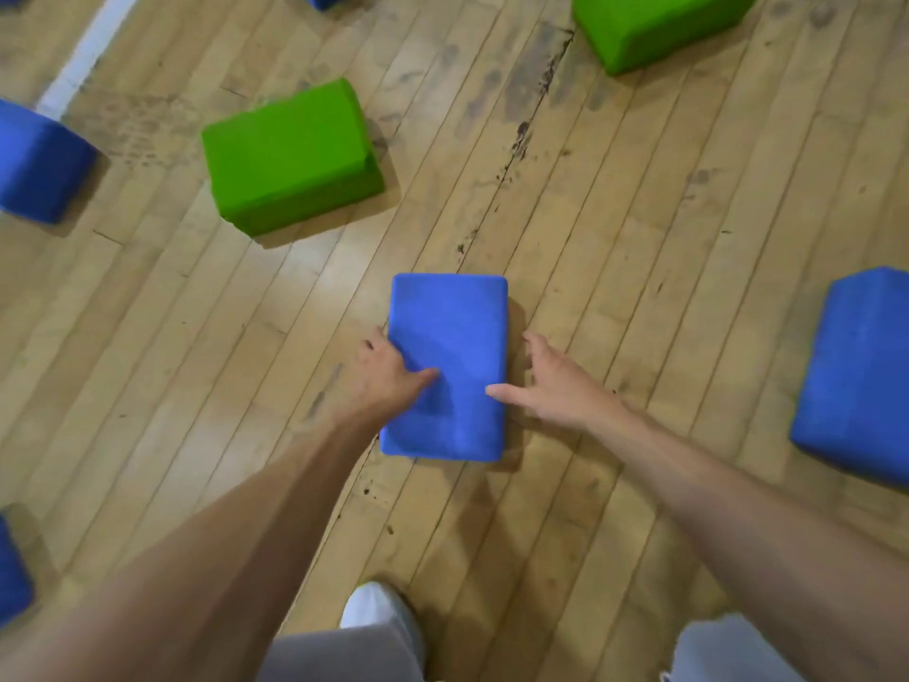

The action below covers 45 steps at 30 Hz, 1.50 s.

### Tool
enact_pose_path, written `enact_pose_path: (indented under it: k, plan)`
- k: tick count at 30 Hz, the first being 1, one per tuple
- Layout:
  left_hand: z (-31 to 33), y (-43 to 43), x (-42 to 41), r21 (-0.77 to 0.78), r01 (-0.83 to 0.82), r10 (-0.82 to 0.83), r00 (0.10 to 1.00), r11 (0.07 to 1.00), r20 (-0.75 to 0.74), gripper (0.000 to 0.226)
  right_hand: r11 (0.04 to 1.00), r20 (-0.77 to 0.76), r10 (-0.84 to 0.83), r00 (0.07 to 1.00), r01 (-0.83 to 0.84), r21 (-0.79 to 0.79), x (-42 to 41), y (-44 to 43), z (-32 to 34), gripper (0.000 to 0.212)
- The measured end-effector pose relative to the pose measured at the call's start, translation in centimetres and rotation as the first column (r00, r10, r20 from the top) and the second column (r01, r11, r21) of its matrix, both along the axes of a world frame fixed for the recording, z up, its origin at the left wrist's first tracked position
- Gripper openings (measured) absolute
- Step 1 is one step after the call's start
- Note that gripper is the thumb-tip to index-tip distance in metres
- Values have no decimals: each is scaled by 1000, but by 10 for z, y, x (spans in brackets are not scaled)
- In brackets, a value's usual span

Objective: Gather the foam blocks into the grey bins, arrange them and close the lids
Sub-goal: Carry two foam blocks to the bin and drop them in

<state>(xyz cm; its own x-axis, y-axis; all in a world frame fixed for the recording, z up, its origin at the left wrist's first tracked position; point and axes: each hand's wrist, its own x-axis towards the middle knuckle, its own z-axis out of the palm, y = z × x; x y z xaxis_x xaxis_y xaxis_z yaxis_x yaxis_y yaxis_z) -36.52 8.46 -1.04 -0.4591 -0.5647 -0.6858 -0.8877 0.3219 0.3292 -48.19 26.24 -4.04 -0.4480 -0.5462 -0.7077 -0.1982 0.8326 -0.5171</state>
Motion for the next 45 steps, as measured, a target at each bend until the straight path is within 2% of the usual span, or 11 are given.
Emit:
enact_pose_path:
  k: [3, 6, 12, 17, 21, 25, 27, 31, 35, 40, 45]
  plan:
    - [-27, 6, -5, 323, -396, 433, 900, 859, -49, 43, 991, 96, -28, 995, 40, -124, 4, -7, -36, 94]
    - [-28, 3, -10, 363, -426, 478, 876, 829, -64, 47, 979, 150, -52, 987, 80, -186, -3, -4, -43, 82]
    - [6, 32, -49, 109, -220, 239, 950, 969, -203, 101, 934, 210, -247, 946, 291, -210, -24, 29, -20, 54]
    - [41, 97, -132, -179, 108, -162, 933, 978, -322, 93, 867, 26, -455, 890, 450, -213, -66, 90, 6, 27]
    - [52, 169, -196, -346, 296, -399, 873, 890, -280, 90, 767, -275, -641, 717, 584, -265, -106, 162, 17, 28]
    - [41, 231, -229, -371, 460, -568, 778, 807, -270, 88, 787, -646, -533, 547, 600, -141, -130, 250, 26, 38]
    - [30, 253, -231, -359, 486, -583, 775, 797, -243, 89, 693, -709, -532, 463, 719, -50, -132, 291, 24, 54]
    - [15, 286, -228, -495, 501, -642, 749, 710, -162, 85, 393, -556, -755, 347, 919, 40, -131, 348, 6, 85]
    - [12, 302, -220, -558, 520, -684, 718, 647, -125, 84, 141, -227, -964, 138, 990, 2, -120, 354, -2, 85]
    - [12, 297, -221, -541, 506, -670, 727, 672, -152, 84, -5, 64, -998, -7, 1000, 29, -102, 327, -9, 95]
    - [6, 298, -219, -554, 497, -672, 722, 668, -163, 82, -142, 165, -977, -134, 989, -38, -85, 301, -16, 60]
